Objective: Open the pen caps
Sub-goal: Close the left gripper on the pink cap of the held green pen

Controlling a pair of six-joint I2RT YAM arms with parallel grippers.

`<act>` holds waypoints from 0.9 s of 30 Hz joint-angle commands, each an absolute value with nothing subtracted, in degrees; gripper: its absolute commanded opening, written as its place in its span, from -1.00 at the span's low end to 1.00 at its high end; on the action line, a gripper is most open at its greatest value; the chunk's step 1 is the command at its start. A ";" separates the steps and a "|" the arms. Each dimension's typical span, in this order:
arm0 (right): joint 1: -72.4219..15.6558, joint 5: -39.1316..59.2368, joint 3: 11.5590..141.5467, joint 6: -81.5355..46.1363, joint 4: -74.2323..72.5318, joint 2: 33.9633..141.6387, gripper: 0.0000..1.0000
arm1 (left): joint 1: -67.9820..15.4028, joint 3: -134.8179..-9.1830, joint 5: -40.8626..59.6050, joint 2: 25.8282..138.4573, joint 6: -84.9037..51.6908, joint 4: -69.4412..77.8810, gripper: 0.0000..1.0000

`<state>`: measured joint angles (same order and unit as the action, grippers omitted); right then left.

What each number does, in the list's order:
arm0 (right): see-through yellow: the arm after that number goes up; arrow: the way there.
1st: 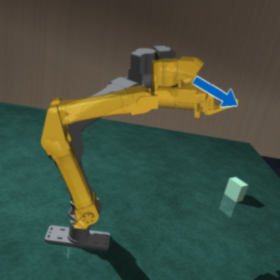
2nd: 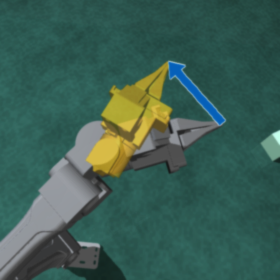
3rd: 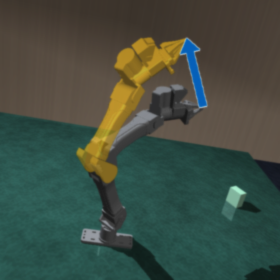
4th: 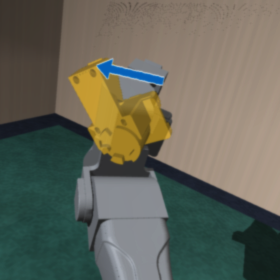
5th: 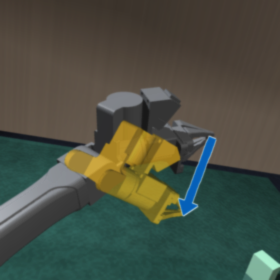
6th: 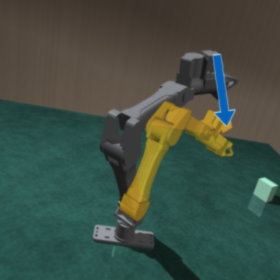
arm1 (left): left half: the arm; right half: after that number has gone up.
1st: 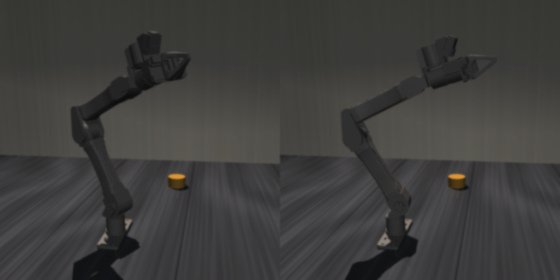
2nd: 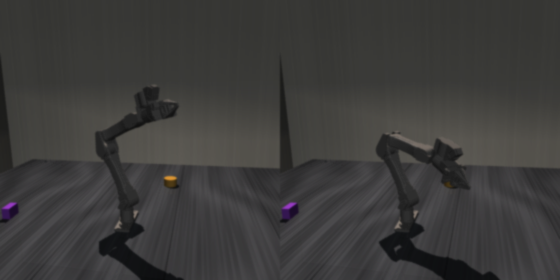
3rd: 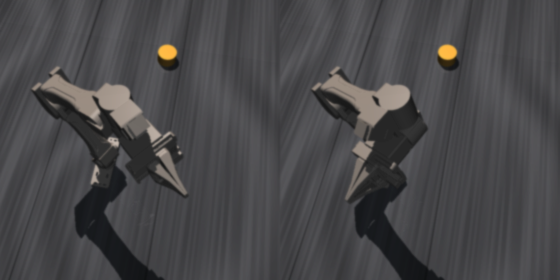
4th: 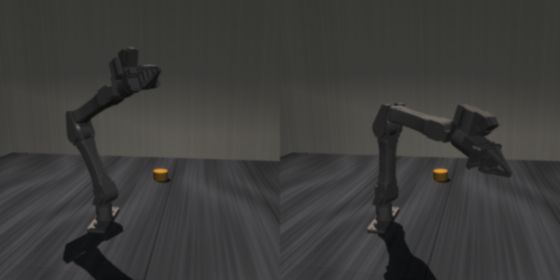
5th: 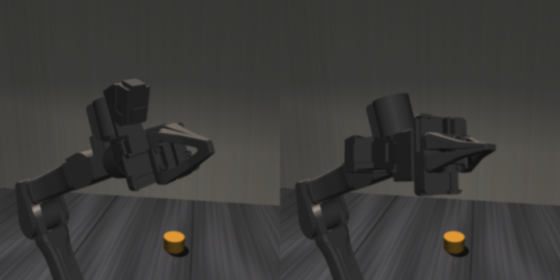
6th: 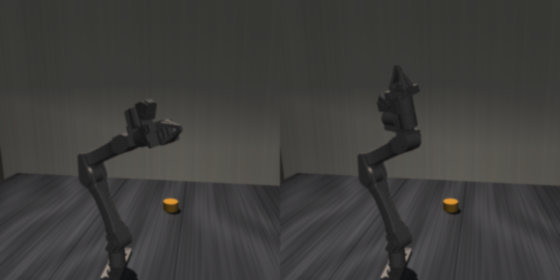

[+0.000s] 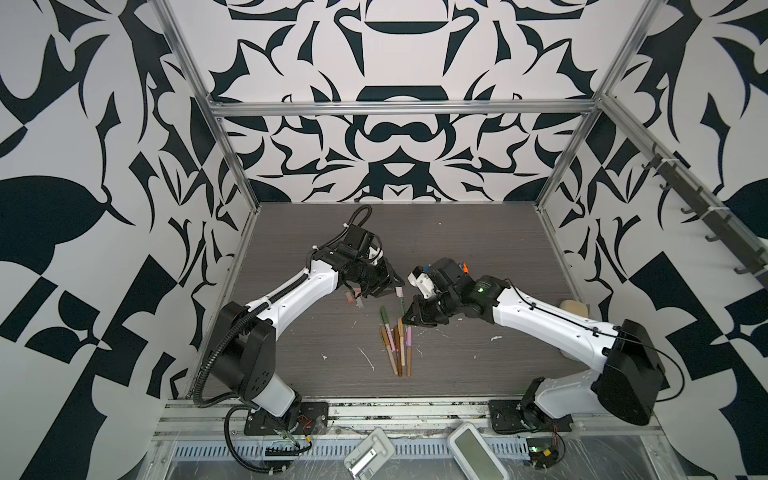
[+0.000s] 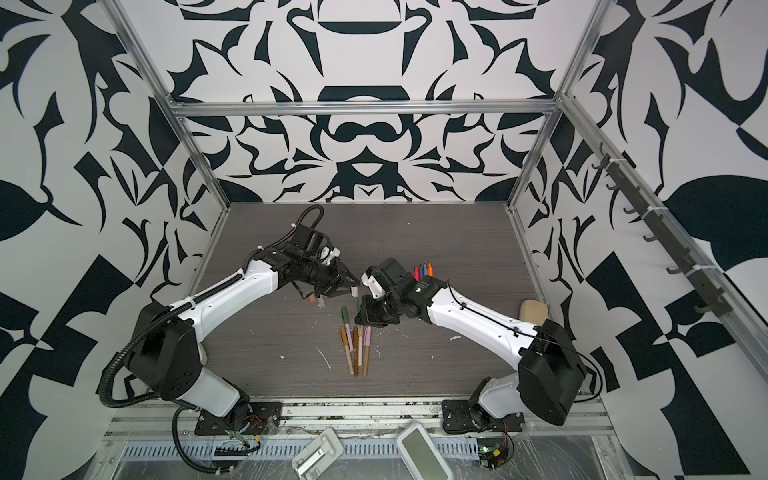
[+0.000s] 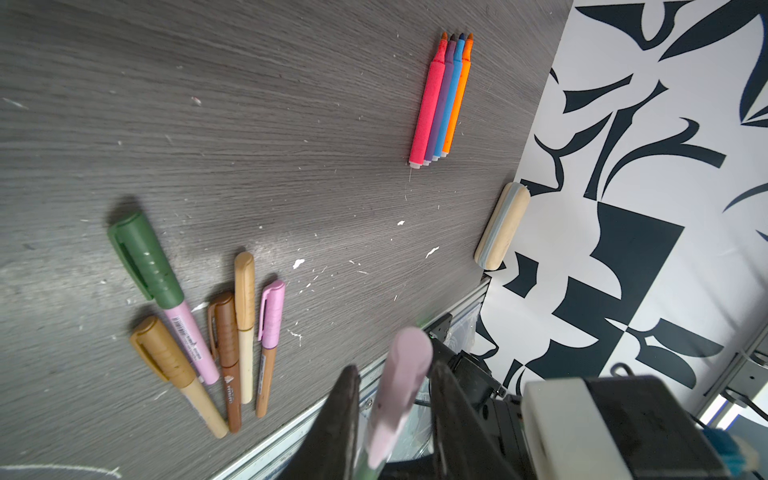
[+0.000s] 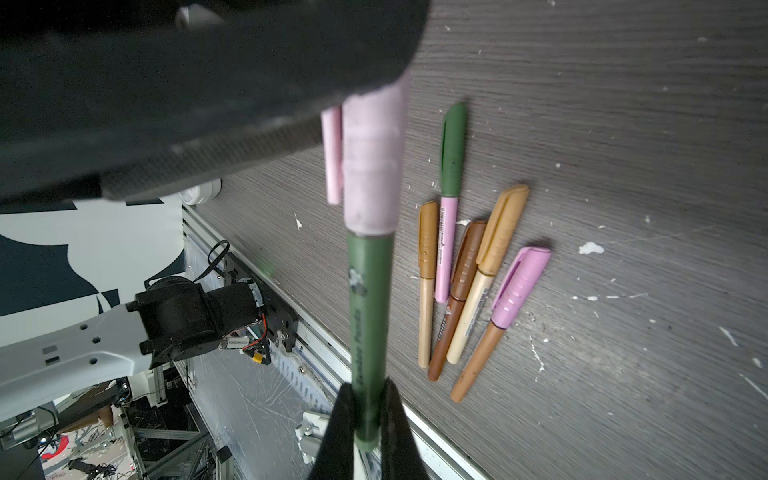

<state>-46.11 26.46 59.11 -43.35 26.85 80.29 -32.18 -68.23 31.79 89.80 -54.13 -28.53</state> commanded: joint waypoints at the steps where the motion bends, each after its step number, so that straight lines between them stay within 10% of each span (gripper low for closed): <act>1: -46.15 26.98 60.88 -43.23 25.32 78.55 -1.00 | -31.82 -67.72 32.96 90.70 -53.17 -28.87 -0.35; 12: -46.14 28.04 61.52 -43.20 24.51 79.84 -1.00 | -31.73 -67.87 33.88 91.05 -52.88 -28.54 -0.54; 17: -46.10 28.09 62.30 -42.90 24.92 80.42 -1.00 | -31.69 -68.07 34.19 90.88 -52.23 -28.73 -1.00; 27: -46.48 24.98 61.56 -41.36 29.31 80.10 -0.79 | -26.49 -74.69 35.23 91.71 -46.76 -34.64 -1.00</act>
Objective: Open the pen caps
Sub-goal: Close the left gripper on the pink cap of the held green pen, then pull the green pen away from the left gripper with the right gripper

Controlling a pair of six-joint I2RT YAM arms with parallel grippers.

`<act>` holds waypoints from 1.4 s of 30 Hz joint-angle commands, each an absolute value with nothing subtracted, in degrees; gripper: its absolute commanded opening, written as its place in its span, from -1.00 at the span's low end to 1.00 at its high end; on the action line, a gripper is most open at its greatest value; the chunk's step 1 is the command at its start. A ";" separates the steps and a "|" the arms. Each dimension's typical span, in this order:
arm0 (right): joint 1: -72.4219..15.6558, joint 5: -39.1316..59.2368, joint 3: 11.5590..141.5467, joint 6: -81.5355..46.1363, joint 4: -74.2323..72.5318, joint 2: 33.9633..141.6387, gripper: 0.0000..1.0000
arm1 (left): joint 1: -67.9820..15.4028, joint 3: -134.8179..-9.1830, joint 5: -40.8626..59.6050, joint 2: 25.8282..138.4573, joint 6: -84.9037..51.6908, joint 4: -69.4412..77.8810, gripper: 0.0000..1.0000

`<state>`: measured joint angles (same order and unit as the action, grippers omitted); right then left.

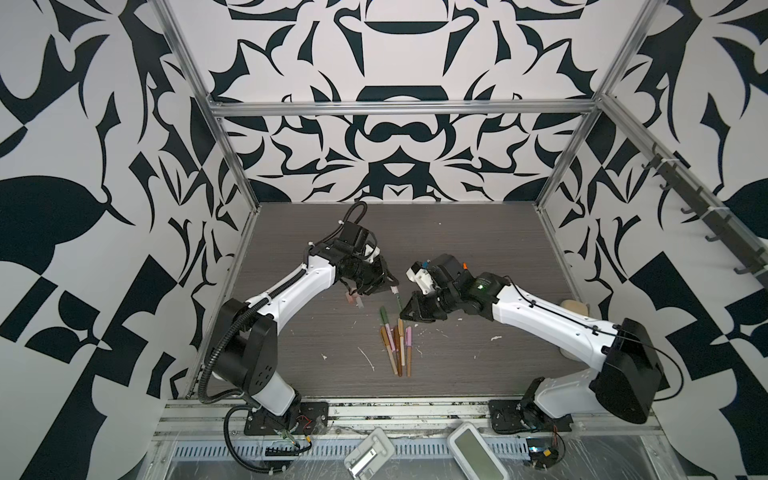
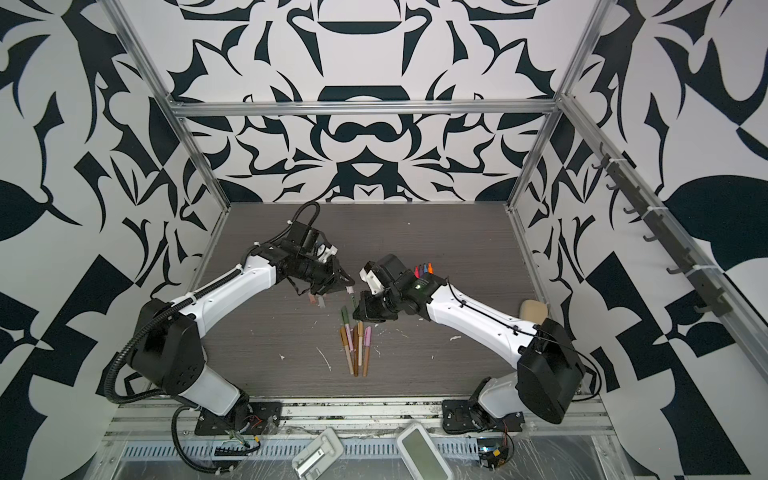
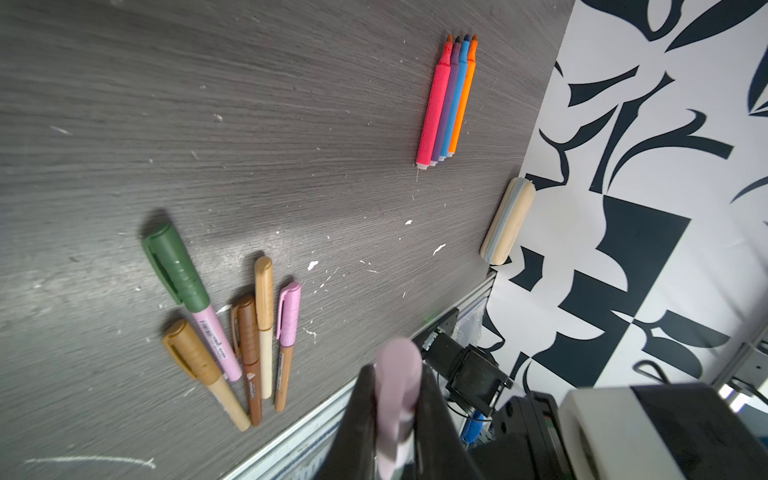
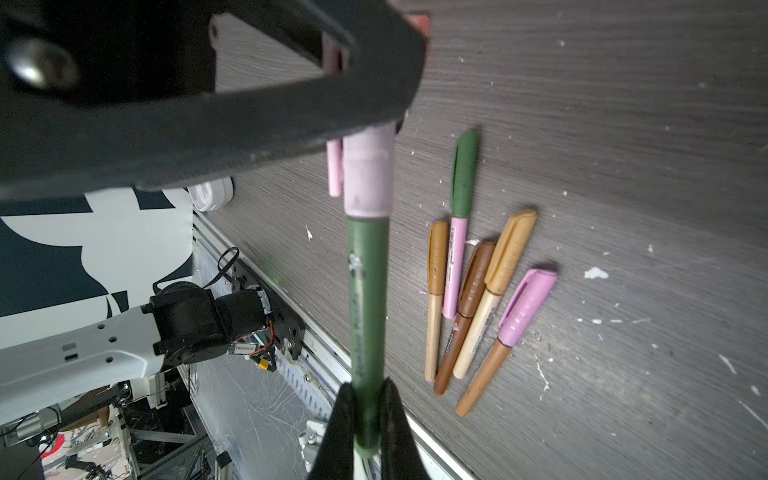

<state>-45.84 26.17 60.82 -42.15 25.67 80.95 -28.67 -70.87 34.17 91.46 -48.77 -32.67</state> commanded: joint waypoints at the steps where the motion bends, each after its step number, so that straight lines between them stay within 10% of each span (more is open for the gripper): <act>1: -46.47 24.37 61.75 -41.33 29.35 79.85 -0.72 | -26.52 -75.45 35.10 91.76 -46.06 -35.55 -1.00; 29: -46.43 19.80 72.40 -40.92 30.94 87.88 -0.49 | -26.45 -74.89 36.21 90.30 -44.57 -38.27 -1.00; 36: -46.48 19.59 72.03 -40.98 30.93 88.01 -1.00 | -26.46 -74.68 36.34 90.26 -44.57 -37.76 -1.00; 42: -47.98 18.10 69.68 -41.46 33.19 85.54 -1.00 | -23.10 -75.83 36.03 93.69 -44.27 -36.16 -1.00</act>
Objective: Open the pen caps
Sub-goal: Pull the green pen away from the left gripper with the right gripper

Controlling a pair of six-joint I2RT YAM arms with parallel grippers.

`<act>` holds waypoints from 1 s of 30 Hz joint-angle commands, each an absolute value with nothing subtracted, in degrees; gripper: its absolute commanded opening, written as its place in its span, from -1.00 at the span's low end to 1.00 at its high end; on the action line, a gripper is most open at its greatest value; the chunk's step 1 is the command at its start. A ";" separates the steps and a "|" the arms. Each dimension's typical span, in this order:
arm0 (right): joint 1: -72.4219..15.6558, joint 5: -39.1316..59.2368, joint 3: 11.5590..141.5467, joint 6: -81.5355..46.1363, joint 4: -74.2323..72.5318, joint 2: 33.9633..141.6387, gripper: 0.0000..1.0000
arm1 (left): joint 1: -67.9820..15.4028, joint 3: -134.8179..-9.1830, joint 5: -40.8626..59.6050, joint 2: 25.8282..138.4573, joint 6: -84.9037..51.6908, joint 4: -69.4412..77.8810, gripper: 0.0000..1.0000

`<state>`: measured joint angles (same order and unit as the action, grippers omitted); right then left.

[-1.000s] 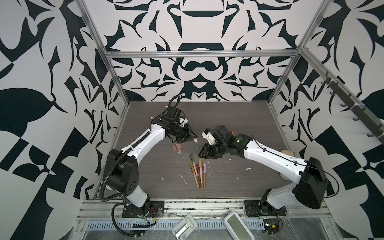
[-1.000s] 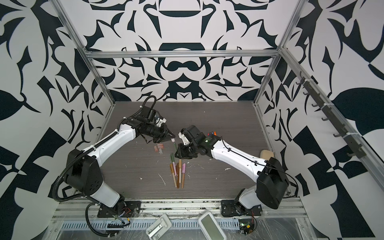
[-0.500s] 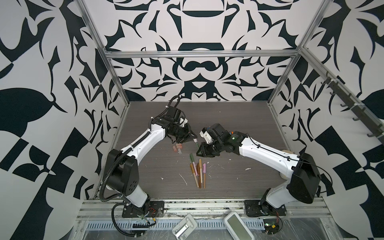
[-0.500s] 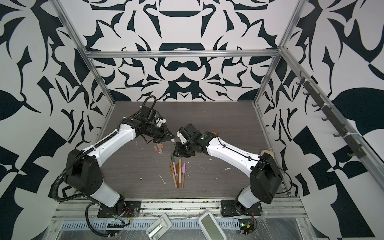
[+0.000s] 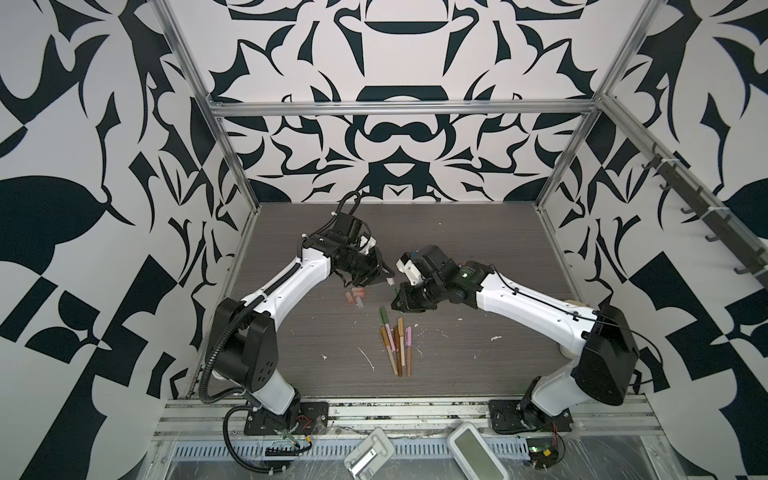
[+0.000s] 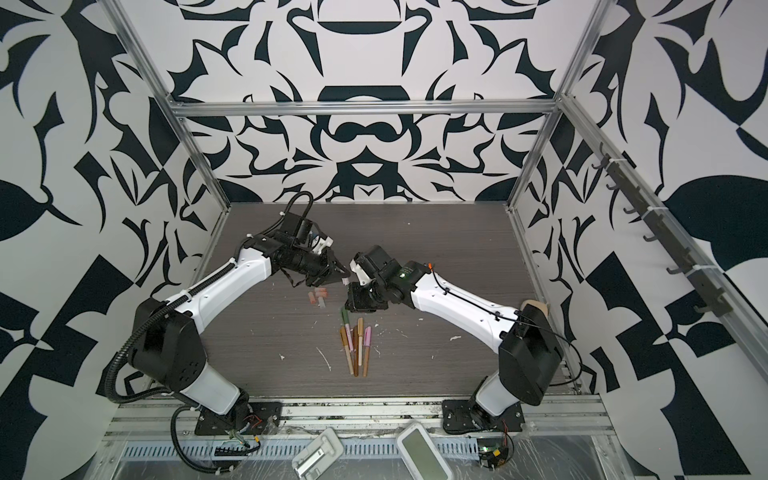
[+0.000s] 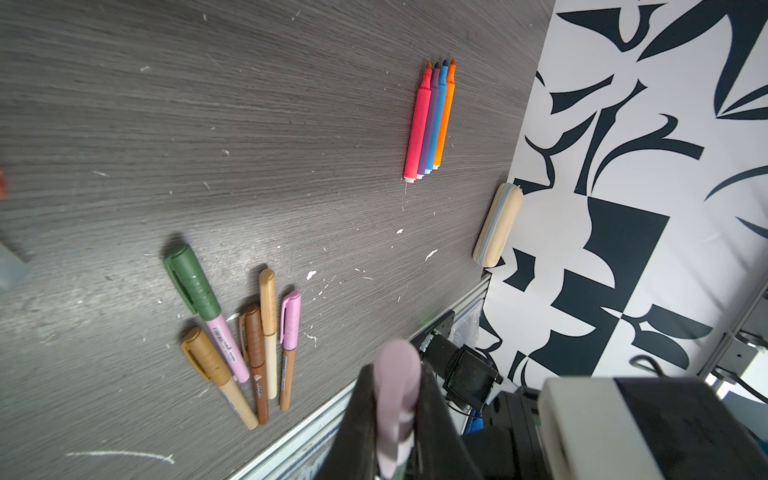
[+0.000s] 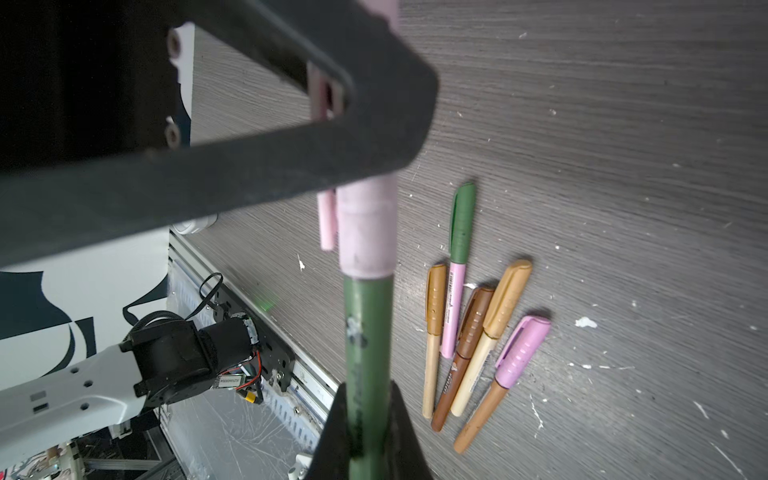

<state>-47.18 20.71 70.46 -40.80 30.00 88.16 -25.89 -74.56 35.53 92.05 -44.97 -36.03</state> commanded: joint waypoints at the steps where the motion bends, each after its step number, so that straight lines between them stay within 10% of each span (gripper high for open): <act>1: -48.66 17.57 68.51 -41.74 33.48 84.67 -1.00 | -21.42 -76.28 36.77 94.98 -45.06 -34.91 -1.00; 12: -57.14 10.45 48.29 -52.58 28.83 70.25 -1.00 | -13.62 -91.12 34.51 107.26 -41.74 -38.79 -1.00; 30: -52.60 7.02 50.83 -48.83 36.17 69.75 -1.00 | -11.30 -68.35 16.25 94.57 -33.60 -47.64 -1.00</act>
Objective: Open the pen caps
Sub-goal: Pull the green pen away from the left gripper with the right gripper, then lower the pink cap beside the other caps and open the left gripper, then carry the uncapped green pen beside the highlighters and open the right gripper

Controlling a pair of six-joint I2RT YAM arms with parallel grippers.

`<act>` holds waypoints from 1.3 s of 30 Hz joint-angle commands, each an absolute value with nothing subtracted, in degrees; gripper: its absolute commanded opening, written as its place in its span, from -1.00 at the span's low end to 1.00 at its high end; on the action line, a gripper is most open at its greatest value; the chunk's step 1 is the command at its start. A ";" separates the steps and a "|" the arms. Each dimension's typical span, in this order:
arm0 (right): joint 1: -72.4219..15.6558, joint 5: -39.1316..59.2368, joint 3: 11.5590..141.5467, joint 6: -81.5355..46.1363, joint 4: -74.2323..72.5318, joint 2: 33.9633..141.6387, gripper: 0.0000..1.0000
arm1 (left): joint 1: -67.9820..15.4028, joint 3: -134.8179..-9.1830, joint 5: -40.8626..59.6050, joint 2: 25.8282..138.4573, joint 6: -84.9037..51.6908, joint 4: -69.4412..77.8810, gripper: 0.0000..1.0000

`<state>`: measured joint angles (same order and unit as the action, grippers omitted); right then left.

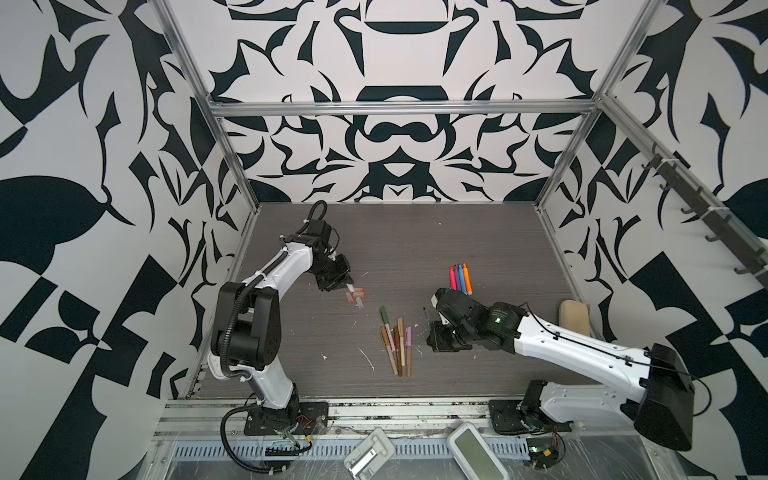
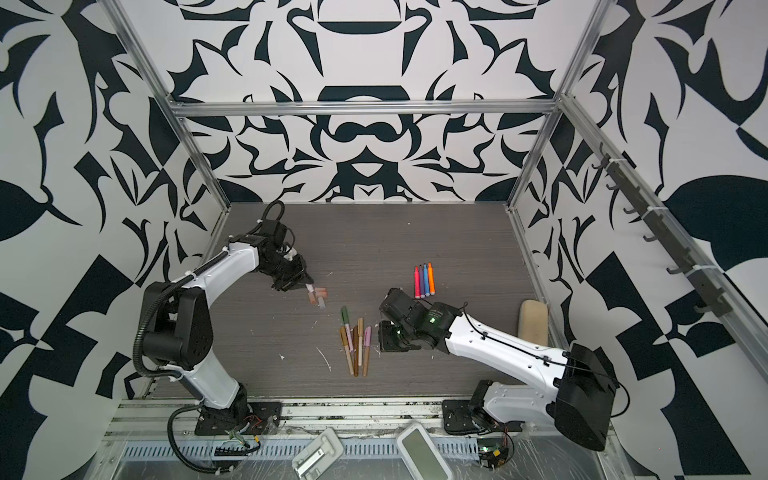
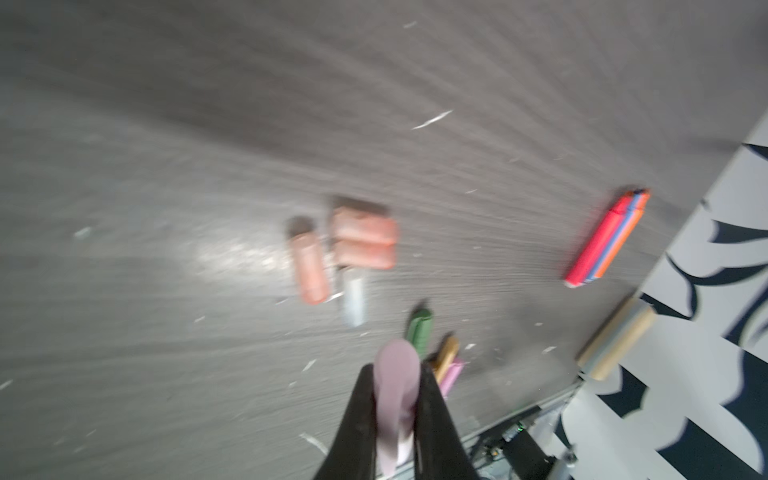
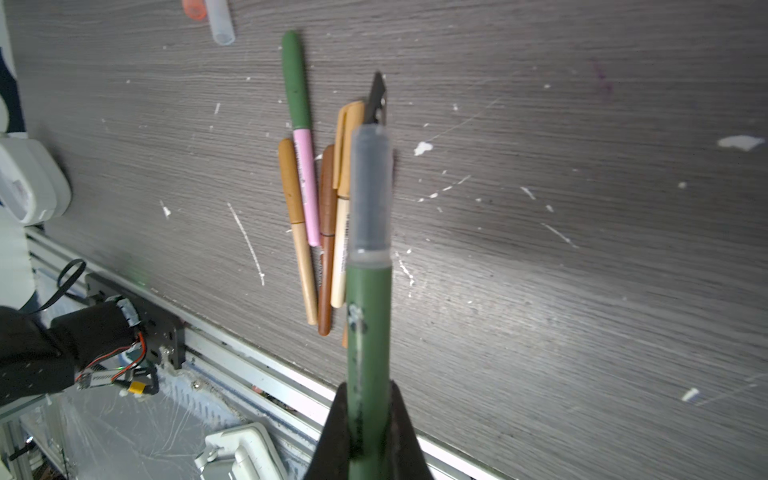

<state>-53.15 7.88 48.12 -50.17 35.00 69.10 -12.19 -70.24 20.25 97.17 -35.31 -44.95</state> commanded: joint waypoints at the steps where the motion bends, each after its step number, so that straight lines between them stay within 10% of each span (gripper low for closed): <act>1: -52.40 7.17 51.17 -48.55 36.21 70.15 -1.00 | -11.02 -67.51 15.79 94.26 -33.28 -47.61 -1.00; 39: -49.88 8.80 54.57 -44.06 40.44 73.23 -1.00 | -10.28 -65.40 15.12 103.77 -31.20 -44.55 -0.49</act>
